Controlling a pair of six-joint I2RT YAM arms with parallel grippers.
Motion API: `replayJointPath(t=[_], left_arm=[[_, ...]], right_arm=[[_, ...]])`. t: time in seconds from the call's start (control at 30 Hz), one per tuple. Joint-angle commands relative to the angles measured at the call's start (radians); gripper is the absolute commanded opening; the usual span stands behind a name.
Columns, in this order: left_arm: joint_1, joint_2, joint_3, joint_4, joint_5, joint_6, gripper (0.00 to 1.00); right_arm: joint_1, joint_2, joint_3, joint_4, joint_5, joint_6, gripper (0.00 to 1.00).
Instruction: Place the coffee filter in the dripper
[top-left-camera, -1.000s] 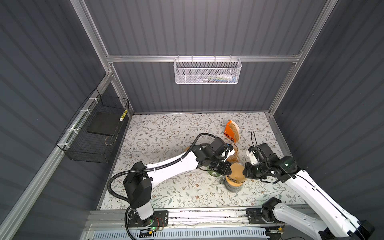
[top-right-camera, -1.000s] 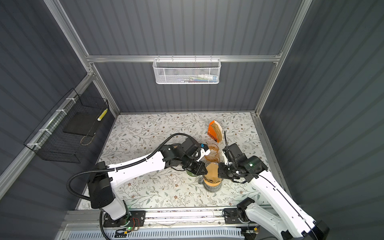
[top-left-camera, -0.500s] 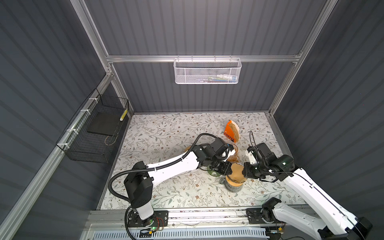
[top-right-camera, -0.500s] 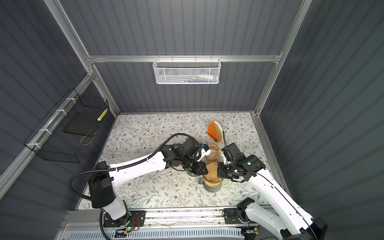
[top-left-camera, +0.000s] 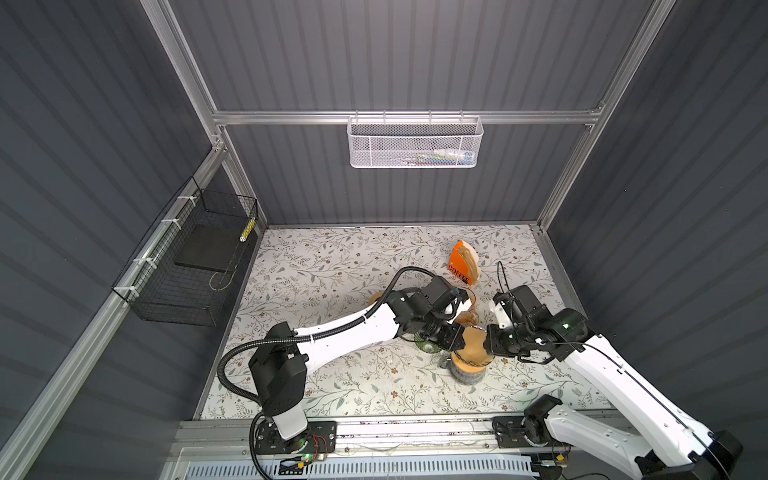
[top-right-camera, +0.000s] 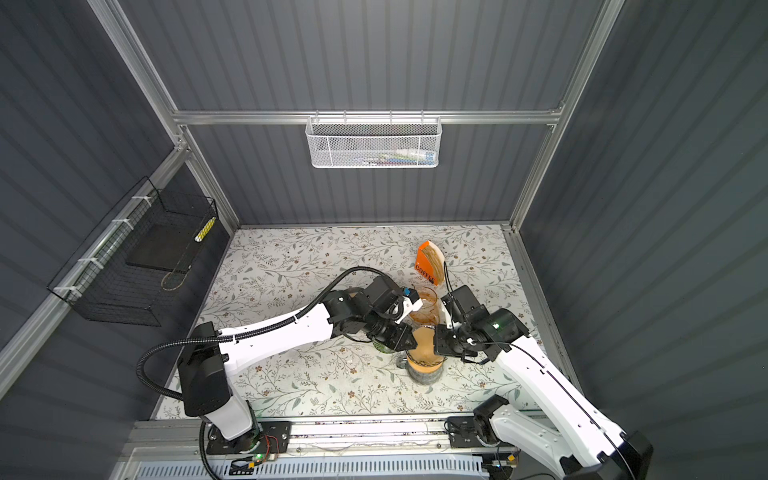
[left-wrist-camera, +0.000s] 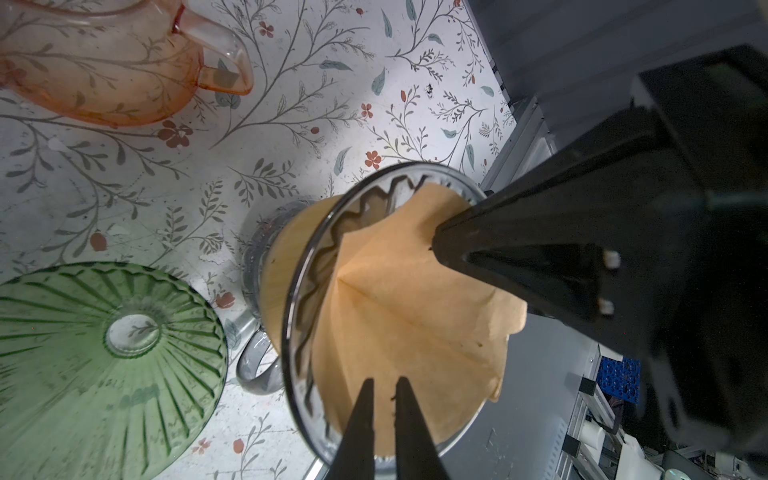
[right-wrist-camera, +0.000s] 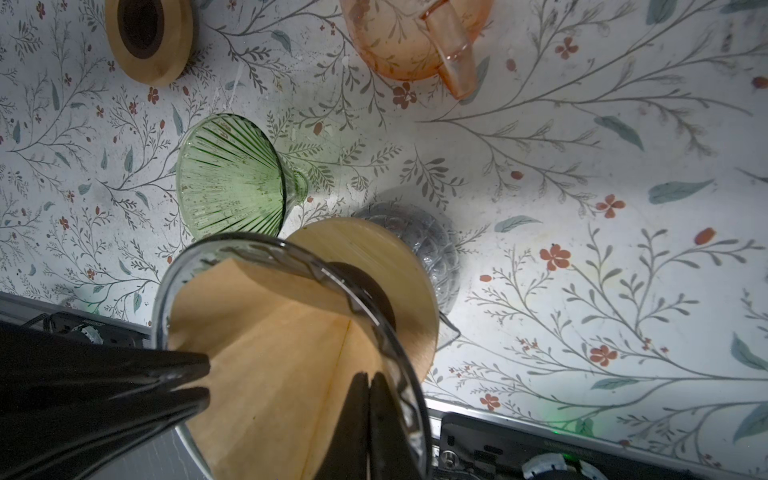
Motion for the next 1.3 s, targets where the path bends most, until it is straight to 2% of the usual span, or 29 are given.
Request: replayJointPath(t=[0.0,0.93,1.27], left_arm=[[-0.002,0.018,0.018,-0.047,-0.021,0.017,0.13],[-0.002,-0.063,0.024,0.019,-0.018,-0.013,0.14],[-0.002,-0.083,0.014,0.039,-0.047,-0.026,0.14]], right_arm=[[0.007,-0.001,0.001,-0.024,0.032,-0.01,0.07],[0.012,-0.036,0.05,-0.038,0.025,0.005,0.07],[0.013,-0.05,0.093,-0.051,0.032,0.009,0.07]])
